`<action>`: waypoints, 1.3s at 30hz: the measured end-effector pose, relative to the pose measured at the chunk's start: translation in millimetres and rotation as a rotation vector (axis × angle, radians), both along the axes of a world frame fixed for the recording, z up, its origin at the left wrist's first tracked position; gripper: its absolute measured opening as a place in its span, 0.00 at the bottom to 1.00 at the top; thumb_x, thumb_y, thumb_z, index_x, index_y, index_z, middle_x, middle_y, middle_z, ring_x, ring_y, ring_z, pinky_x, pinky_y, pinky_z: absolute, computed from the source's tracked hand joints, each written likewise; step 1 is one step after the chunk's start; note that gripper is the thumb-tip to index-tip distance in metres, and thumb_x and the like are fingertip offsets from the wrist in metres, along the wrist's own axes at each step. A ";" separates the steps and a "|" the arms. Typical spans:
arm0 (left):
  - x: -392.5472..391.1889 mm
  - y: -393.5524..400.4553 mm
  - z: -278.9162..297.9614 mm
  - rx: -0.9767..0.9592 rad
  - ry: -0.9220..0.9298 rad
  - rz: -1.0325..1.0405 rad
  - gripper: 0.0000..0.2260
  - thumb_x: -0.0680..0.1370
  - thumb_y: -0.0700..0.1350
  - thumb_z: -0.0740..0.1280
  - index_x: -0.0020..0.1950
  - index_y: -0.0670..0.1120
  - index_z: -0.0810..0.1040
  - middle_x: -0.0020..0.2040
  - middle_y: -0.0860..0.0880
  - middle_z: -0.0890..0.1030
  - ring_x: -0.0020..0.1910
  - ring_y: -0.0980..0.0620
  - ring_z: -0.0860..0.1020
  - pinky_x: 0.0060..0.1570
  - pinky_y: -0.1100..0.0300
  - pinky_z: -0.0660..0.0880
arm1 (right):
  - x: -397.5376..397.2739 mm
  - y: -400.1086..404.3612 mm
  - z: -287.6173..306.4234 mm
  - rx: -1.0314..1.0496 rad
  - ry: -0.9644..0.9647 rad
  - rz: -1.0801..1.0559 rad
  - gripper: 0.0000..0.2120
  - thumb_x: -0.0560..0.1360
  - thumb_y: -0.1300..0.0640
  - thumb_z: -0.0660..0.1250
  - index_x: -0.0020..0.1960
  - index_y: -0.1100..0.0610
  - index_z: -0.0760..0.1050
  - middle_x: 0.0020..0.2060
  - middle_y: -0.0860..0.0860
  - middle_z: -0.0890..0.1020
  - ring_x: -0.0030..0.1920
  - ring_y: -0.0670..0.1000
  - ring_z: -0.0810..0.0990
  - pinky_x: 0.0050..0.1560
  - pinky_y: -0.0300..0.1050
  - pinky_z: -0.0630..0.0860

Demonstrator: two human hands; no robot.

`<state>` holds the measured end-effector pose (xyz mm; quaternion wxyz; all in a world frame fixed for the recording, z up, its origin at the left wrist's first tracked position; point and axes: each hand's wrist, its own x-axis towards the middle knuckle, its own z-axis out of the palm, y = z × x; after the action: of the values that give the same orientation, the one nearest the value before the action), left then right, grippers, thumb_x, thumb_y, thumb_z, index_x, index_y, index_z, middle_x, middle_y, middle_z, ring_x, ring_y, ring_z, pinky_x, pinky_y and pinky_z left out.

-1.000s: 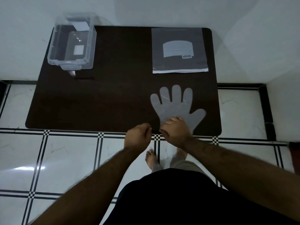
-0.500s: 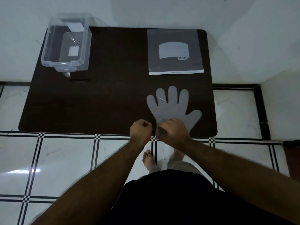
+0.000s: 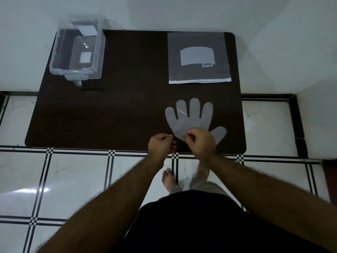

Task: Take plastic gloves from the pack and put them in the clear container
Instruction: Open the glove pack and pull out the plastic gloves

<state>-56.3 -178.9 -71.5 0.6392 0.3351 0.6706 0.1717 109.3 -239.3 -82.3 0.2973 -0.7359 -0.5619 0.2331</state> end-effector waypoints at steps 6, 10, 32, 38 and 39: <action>21.9 19.3 6.2 -0.314 -0.305 0.174 0.16 0.87 0.48 0.66 0.64 0.34 0.81 0.59 0.35 0.85 0.59 0.39 0.85 0.56 0.49 0.84 | 0.6 8.8 6.1 0.021 0.060 -0.017 0.09 0.82 0.52 0.70 0.52 0.56 0.85 0.43 0.50 0.86 0.44 0.48 0.83 0.48 0.49 0.82; 33.2 33.1 3.2 -0.279 -0.269 0.275 0.10 0.83 0.41 0.72 0.58 0.34 0.82 0.53 0.36 0.86 0.49 0.41 0.87 0.52 0.49 0.86 | 1.4 4.2 1.6 0.042 -0.016 0.114 0.13 0.82 0.49 0.65 0.53 0.56 0.85 0.45 0.52 0.87 0.46 0.50 0.84 0.54 0.54 0.81; 23.2 28.8 -2.1 -0.199 -0.236 0.255 0.11 0.77 0.32 0.75 0.60 0.34 0.83 0.50 0.37 0.89 0.49 0.41 0.89 0.43 0.54 0.85 | -5.1 22.0 5.1 -0.103 0.407 -0.140 0.05 0.79 0.57 0.75 0.52 0.58 0.86 0.44 0.50 0.88 0.46 0.46 0.86 0.49 0.44 0.85; 20.7 25.3 -5.0 -0.119 -0.156 0.152 0.06 0.78 0.32 0.74 0.54 0.36 0.84 0.50 0.36 0.89 0.47 0.42 0.88 0.48 0.53 0.87 | -10.4 19.3 7.8 -0.242 0.574 -0.297 0.06 0.81 0.56 0.73 0.51 0.58 0.87 0.40 0.53 0.87 0.42 0.53 0.86 0.44 0.47 0.84; 19.7 24.4 -6.1 -0.100 -0.137 0.130 0.05 0.78 0.32 0.74 0.54 0.36 0.85 0.49 0.36 0.89 0.46 0.43 0.89 0.48 0.53 0.87 | -11.1 19.1 8.2 -0.262 0.586 -0.328 0.07 0.81 0.56 0.73 0.50 0.58 0.87 0.40 0.54 0.87 0.43 0.55 0.86 0.44 0.48 0.84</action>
<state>-36.6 -154.5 -77.5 0.6871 0.2459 0.6533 0.2015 98.2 -220.2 -74.1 0.3823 -0.7501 -0.2926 0.4534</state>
